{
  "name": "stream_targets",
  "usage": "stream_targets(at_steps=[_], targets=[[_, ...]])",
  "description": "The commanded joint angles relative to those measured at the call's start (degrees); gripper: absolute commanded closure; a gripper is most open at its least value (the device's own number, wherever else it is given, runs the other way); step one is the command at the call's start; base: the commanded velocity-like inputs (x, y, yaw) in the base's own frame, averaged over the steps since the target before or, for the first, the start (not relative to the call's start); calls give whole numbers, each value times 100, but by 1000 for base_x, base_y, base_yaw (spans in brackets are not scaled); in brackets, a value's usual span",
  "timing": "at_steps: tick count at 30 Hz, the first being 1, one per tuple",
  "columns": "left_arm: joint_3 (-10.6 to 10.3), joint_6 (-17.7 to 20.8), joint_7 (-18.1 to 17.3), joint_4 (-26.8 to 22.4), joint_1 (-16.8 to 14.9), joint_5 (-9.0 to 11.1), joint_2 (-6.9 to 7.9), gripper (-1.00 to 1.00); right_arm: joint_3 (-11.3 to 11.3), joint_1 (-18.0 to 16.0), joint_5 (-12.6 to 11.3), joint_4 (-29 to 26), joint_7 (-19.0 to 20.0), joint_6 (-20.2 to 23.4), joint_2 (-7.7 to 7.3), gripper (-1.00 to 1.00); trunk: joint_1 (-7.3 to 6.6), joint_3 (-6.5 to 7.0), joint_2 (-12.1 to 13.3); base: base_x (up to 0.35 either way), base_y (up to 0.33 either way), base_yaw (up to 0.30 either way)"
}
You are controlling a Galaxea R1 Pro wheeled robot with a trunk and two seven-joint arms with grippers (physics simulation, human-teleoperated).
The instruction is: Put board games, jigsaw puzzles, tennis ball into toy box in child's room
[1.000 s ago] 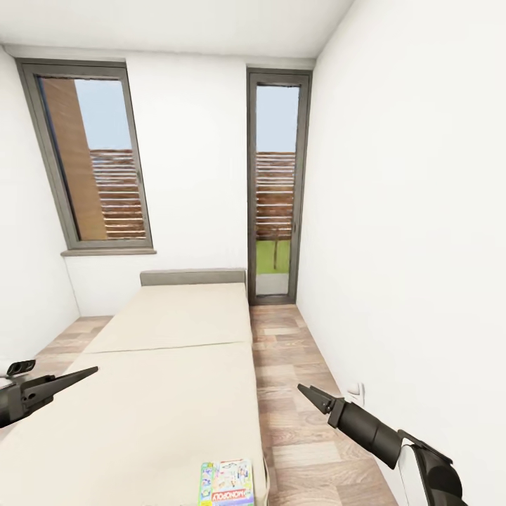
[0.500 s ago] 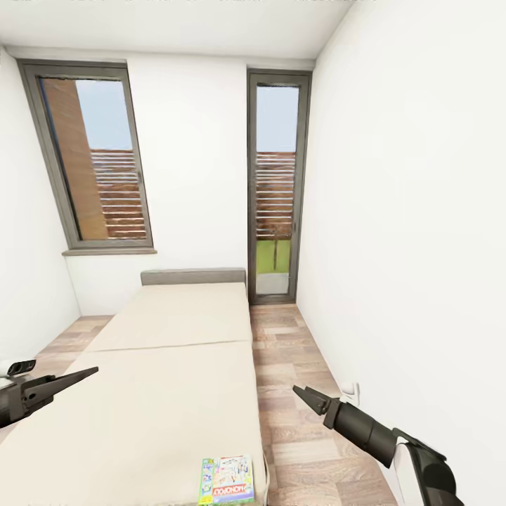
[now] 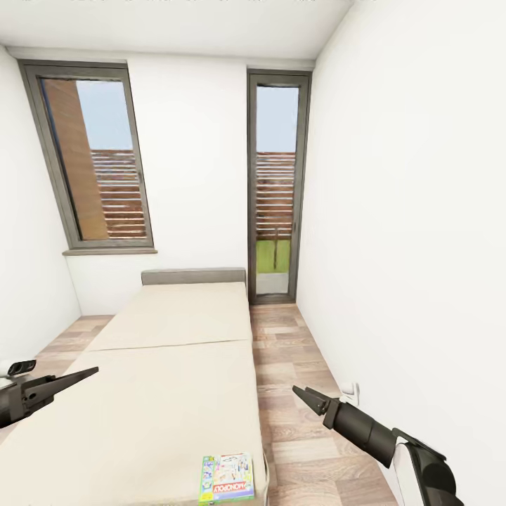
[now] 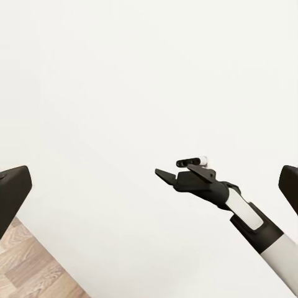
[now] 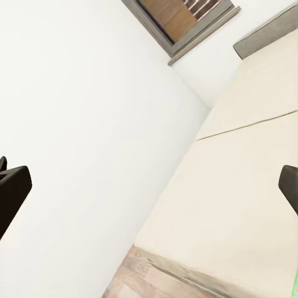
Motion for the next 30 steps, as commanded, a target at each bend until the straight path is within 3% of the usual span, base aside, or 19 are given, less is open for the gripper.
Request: stream_targets(at_steps=[1, 11, 15, 17, 23, 26, 30], targets=[[0, 66, -25, 2, -2, -6, 1, -100, -12, -4, -17, 3, 12, 35, 4, -100, 2, -3, -4, -1, 0, 0], [-35, 96, -25, 1, -2, -20, 0, -100, -13, -5, -18, 7, 11, 34, 2, -100, 2, -3, -4, 0, 0, 0], [-48, 122, -25, -1, -2, -138, -6, -100, -8, -4, -17, 7, -1, 38, 19, -100, 2, -3, -4, 0, 0, 0], [-53, 131, -25, 2, -2, -231, -13, -100, -5, -5, -17, 7, -21, 38, 24, -100, 2, -3, -4, 0, 0, 0], [-48, 199, -25, 110, -10, -809, -59, -100, 2, -5, -37, 1, -173, 44, 39, -100, 2, -3, -4, 0, 0, 0], [-51, 274, -25, 471, -46, -1094, -118, -100, 0, -8, -69, 44, -322, 70, 41, -100, 2, -3, -4, 0, 0, 0], [-58, 300, -25, 936, -74, -1216, -174, -100, -3, -12, -114, 122, -407, 96, 42, -100, 2, -3, -4, 0, 0, 0]])
